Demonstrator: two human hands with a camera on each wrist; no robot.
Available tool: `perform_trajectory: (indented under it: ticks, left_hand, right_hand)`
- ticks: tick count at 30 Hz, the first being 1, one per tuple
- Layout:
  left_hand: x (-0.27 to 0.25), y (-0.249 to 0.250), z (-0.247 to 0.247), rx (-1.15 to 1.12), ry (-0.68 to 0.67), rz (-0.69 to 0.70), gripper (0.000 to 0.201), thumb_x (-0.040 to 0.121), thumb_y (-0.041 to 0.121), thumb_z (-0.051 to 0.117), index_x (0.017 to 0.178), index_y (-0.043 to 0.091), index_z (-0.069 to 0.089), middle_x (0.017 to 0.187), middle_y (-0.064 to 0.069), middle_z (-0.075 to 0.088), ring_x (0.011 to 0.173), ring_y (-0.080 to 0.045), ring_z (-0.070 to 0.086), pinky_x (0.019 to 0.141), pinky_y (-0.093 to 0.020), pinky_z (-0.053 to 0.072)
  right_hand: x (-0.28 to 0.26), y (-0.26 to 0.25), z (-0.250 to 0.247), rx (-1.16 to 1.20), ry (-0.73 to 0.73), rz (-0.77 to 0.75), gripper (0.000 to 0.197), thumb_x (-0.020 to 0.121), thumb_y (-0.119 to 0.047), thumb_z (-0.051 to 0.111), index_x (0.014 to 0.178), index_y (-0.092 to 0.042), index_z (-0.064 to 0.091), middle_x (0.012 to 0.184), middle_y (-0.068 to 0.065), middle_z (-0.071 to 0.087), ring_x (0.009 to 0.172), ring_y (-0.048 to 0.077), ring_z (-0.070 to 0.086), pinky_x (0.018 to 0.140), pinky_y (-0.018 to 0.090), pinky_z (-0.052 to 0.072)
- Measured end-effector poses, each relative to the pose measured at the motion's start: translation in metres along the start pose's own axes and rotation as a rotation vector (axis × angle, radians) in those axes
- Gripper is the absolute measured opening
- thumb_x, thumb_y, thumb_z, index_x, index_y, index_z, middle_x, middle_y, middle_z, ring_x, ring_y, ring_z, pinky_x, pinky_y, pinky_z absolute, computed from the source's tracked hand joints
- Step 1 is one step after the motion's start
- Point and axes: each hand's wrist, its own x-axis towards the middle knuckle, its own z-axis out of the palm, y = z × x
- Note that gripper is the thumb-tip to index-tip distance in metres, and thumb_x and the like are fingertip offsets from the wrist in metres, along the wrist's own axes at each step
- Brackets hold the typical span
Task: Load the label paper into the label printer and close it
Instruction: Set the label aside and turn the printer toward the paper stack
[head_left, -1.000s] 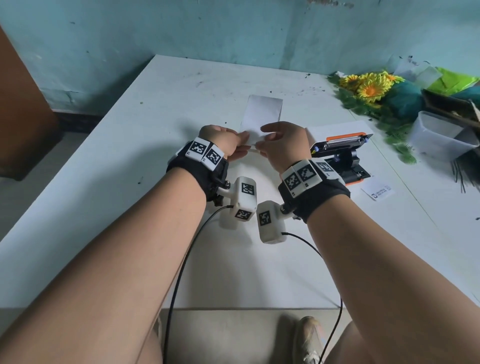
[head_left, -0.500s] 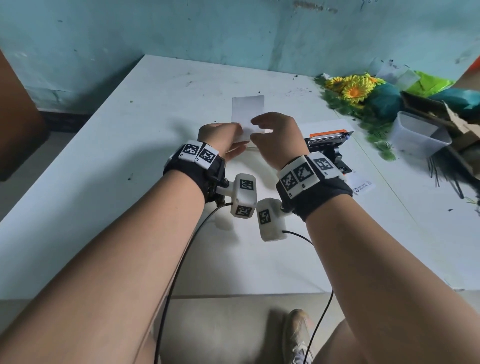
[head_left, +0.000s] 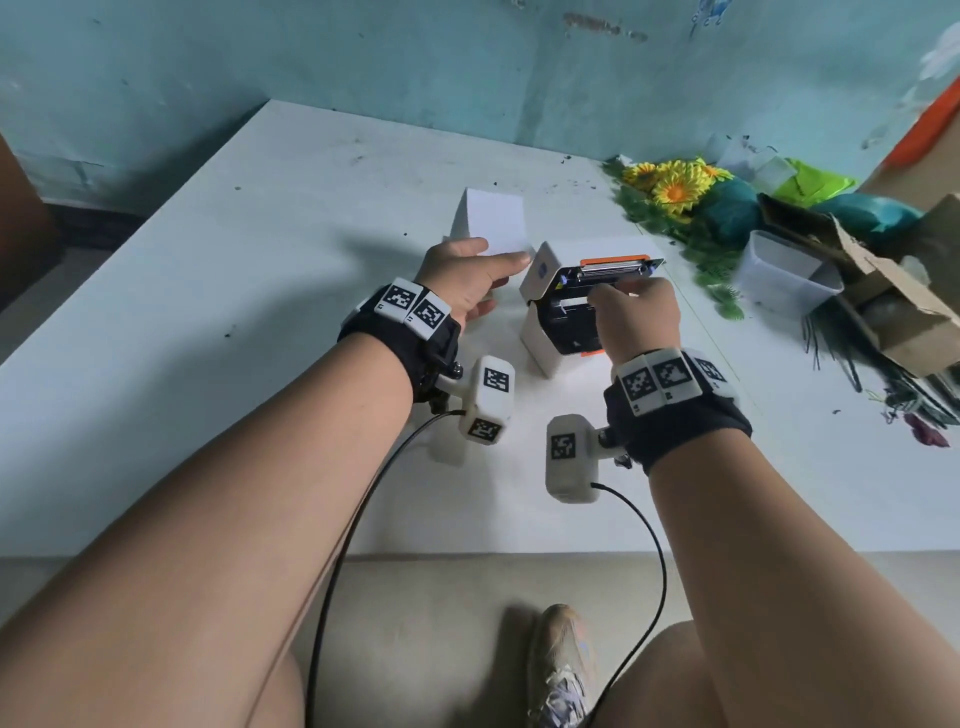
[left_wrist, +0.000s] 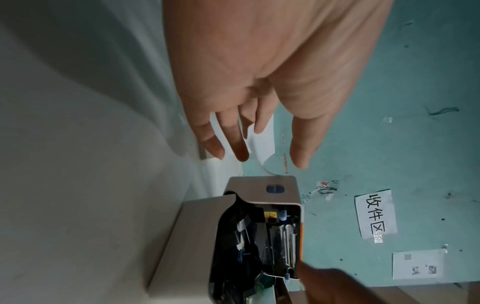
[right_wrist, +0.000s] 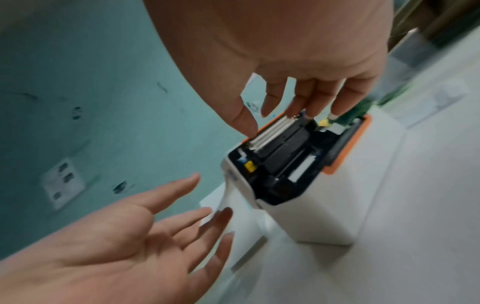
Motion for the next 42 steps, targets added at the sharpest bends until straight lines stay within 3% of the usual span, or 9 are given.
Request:
perform_trajectory:
  ticks: [5,13,19,21,23,29,33,37,42]
  left_hand:
    - [0.009,-0.005,0.005,-0.016,-0.041,0.000,0.110,0.075,0.037,0.100,0.164,0.007,0.041,0.151,-0.008,0.065,0.132,-0.020,0.067,0.108,-0.041,0.056]
    - [0.009,-0.013,0.008,-0.080,-0.127,0.017,0.191,0.002,0.068,0.101,0.168,0.005,0.031,0.162,-0.013,0.055,0.146,-0.029,0.055,0.123,-0.057,0.040]
    - [0.009,-0.009,0.000,-0.017,-0.069,0.012,0.165,0.016,0.076,0.099,0.159,0.012,0.049,0.149,-0.005,0.065,0.138,-0.025,0.059,0.111,-0.047,0.050]
    - [0.017,-0.013,-0.009,0.031,-0.029,0.021,0.124,0.011,0.085,0.093,0.115,0.021,0.074,0.120,0.000,0.073,0.119,-0.021,0.063,0.102,-0.043,0.052]
    - [0.018,-0.013,-0.019,0.033,-0.014,0.014,0.088,0.016,0.089,0.091,0.069,0.026,0.060,0.089,-0.004,0.065,0.097,-0.021,0.063,0.097,-0.042,0.054]
    - [-0.009,0.004,-0.050,-0.103,-0.068,-0.098,0.096,0.070,0.091,0.074,0.138,0.024,0.073,0.129,-0.014,0.080,0.105,-0.035,0.081,0.087,-0.056,0.064]
    - [-0.023,0.013,-0.079,-0.155,0.053,-0.058,0.038,0.108,0.052,0.049,0.107,0.024,0.076,0.093,0.002,0.080,0.074,-0.022,0.079,0.069,-0.041,0.064]
    - [-0.032,0.009,-0.096,-0.117,0.022,-0.104,0.042,0.107,0.048,0.047,0.090,0.021,0.074,0.079,-0.004,0.074,0.070,-0.028,0.073,0.069,-0.037,0.060]
    - [-0.037,0.008,-0.094,-0.105,-0.006,-0.084,0.041,0.107,0.056,0.049,0.102,0.025,0.075,0.077,-0.002,0.075,0.069,-0.025,0.073,0.067,-0.035,0.058]
  right_hand:
    - [0.074,0.059,0.013,-0.099,-0.026,0.113,0.078,0.040,-0.054,0.060,0.111,-0.024,0.075,0.120,0.010,0.071,0.121,0.038,0.065,0.102,0.053,0.054]
    - [0.034,0.005,-0.015,-0.063,-0.131,0.072,0.059,0.092,-0.008,0.077,0.148,-0.012,0.057,0.130,0.006,0.071,0.121,0.026,0.069,0.095,0.032,0.053]
    - [0.020,0.003,-0.005,-0.265,-0.200,-0.007,0.086,0.084,-0.015,0.087,0.158,-0.019,0.043,0.144,0.003,0.065,0.128,0.026,0.065,0.108,0.043,0.055]
    - [0.011,0.001,-0.002,-0.279,-0.217,-0.043,0.086,0.081,-0.018,0.090,0.155,-0.020,0.046,0.142,0.002,0.065,0.125,0.024,0.066,0.105,0.042,0.056]
    - [0.002,0.001,0.004,-0.281,-0.239,-0.079,0.082,0.079,-0.021,0.091,0.150,-0.020,0.050,0.138,0.001,0.066,0.118,0.022,0.066,0.100,0.040,0.057]
    - [-0.031,-0.007,0.022,-0.297,-0.370,-0.114,0.016,0.089,-0.017,0.065,0.104,-0.015,0.066,0.090,0.004,0.062,0.072,0.023,0.058,0.060,0.027,0.042]
    - [-0.046,-0.015,0.025,-0.056,-0.489,0.061,0.013,0.103,-0.012,0.043,0.098,-0.011,0.055,0.103,0.018,0.066,0.092,0.033,0.064,0.091,0.050,0.058]
    - [-0.059,-0.014,0.026,0.254,-0.486,0.194,0.026,0.103,-0.034,0.038,0.099,-0.014,0.055,0.103,0.007,0.059,0.097,0.023,0.052,0.088,0.041,0.040]
    - [-0.071,-0.010,0.039,0.503,-0.653,0.141,0.056,0.100,-0.077,0.036,0.103,-0.037,0.075,0.120,0.004,0.081,0.115,0.026,0.075,0.103,0.047,0.055]
